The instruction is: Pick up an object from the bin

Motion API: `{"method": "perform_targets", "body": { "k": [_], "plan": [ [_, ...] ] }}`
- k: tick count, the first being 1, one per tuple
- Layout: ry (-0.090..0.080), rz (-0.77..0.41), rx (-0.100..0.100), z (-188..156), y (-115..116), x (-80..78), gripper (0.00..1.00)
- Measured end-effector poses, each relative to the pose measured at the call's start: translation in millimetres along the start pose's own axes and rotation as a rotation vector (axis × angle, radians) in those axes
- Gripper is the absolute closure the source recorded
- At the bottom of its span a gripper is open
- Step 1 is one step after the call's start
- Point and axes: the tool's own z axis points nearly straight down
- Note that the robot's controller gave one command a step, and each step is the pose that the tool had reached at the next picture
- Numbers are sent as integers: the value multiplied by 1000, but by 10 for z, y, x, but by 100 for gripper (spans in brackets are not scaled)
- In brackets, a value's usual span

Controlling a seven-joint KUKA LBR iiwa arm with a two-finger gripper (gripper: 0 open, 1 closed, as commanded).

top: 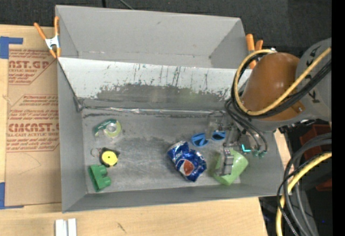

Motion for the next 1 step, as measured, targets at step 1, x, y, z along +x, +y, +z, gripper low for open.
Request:
{"method": "perform_targets", "body": {
  "k": [1],
  "plan": [
    [-2, 151, -3, 882, 601, -194, 0]
  ]
}}
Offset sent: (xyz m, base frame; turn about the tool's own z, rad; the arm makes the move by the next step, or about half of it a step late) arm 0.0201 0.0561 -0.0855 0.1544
